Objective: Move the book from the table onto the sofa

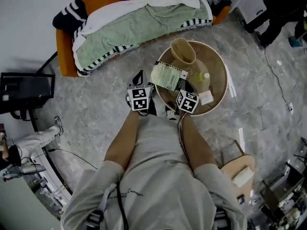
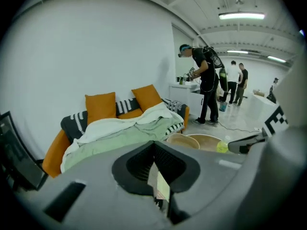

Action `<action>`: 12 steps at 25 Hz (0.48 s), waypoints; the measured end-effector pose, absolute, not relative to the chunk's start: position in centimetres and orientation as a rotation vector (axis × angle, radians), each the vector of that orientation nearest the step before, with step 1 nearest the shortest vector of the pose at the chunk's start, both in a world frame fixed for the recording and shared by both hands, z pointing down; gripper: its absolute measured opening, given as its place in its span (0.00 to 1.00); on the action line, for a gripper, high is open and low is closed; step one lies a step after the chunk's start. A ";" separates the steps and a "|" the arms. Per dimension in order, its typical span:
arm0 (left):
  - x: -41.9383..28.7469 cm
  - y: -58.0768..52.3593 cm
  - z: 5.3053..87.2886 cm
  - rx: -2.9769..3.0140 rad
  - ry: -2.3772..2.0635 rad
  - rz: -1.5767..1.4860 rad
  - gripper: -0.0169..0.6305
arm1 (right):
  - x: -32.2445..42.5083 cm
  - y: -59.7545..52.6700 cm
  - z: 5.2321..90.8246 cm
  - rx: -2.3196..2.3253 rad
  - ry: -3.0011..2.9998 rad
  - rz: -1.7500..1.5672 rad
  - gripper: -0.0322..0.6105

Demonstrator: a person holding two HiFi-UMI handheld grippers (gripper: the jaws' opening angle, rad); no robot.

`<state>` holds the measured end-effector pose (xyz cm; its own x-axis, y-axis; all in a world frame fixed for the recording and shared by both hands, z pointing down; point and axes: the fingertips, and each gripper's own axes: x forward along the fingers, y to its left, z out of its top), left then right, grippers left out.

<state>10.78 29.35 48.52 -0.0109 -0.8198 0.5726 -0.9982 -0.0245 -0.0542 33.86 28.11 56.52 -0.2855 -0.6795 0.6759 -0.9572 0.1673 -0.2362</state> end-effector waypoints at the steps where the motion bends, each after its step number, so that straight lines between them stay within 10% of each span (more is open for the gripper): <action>1: 10.6 28.1 48.8 1.915 -1.861 0.657 0.04 | 33.5 27.6 56.4 1.558 -2.024 0.901 0.06; 12: 12.5 18.1 53.8 2.086 -1.506 0.750 0.04 | 34.4 26.4 58.4 1.792 -1.816 1.088 0.06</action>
<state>12.55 18.13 53.80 0.2528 -0.7045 0.6631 -0.9537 -0.2969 0.0481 34.38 26.40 58.36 -0.1264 -0.6767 0.7254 -0.9588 -0.1043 -0.2644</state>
